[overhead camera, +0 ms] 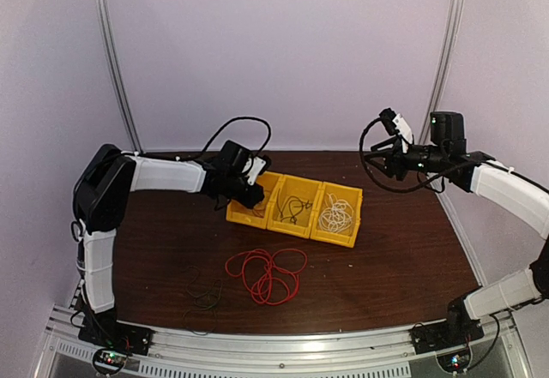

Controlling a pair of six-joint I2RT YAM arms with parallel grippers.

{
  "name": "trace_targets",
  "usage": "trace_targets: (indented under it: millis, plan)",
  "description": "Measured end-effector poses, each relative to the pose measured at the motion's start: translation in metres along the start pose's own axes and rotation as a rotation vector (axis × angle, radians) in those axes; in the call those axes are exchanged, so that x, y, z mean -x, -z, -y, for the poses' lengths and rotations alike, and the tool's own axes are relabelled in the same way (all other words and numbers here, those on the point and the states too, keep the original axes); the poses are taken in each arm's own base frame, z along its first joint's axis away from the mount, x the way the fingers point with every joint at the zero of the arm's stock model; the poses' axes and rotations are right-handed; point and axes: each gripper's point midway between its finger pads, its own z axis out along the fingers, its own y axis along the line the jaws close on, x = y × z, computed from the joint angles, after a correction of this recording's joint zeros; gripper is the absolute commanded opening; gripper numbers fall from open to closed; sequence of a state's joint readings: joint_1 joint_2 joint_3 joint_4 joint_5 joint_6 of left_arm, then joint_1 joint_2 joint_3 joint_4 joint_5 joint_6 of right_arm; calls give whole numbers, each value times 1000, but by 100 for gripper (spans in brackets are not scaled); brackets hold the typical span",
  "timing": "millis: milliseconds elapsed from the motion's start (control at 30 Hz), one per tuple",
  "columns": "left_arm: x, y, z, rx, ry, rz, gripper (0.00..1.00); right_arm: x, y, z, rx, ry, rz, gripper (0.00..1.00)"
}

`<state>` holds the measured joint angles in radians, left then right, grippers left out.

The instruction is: Untangle the cables

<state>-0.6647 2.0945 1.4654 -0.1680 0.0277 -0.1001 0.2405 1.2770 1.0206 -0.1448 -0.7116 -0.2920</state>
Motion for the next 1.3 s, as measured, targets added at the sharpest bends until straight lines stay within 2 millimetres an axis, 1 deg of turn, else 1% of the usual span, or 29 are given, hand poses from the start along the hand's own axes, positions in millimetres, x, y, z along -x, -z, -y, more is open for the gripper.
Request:
trace_targets:
  millis: [133,200,267,333,433,500,567,667,767,900,967,1067,1167,1233,1300]
  plan:
    - [3,9,-4,22,1,-5,35,0,0,0,2,0,1,40]
    - [13,21,-5,28,1,17,38,0,0,-1,4,0,1,40]
    - [28,37,-5,33,1,57,41,0,0,-1,7,0,2,40]
    - [47,58,-6,38,0,109,44,0,0,-1,8,0,2,40]
    - [69,86,-7,49,0,176,45,-1,0,-2,10,-1,2,40]
    - [76,100,-8,54,1,204,46,-3,-1,-2,12,-3,-2,40]
    - [75,114,-8,55,4,220,46,-5,-1,-3,15,-5,-5,41]
    - [62,131,-6,50,12,218,46,-6,-1,-4,18,0,-5,40]
    - [41,148,5,15,7,210,46,-7,-2,-5,28,9,-5,40]
    - [14,165,26,-48,1,197,46,-10,-6,-8,54,5,-10,38]
    - [-3,170,34,-80,9,182,46,-14,-9,-9,70,-1,-16,37]
    - [-38,173,42,-120,38,136,46,-19,-16,-16,101,1,-28,36]
    - [-73,172,47,-146,78,78,51,-24,-28,-33,155,17,-52,35]
    - [-94,172,52,-178,112,40,53,-29,-37,-51,205,35,-75,35]
    - [-111,171,58,-212,138,7,56,-31,-46,-68,251,58,-96,35]
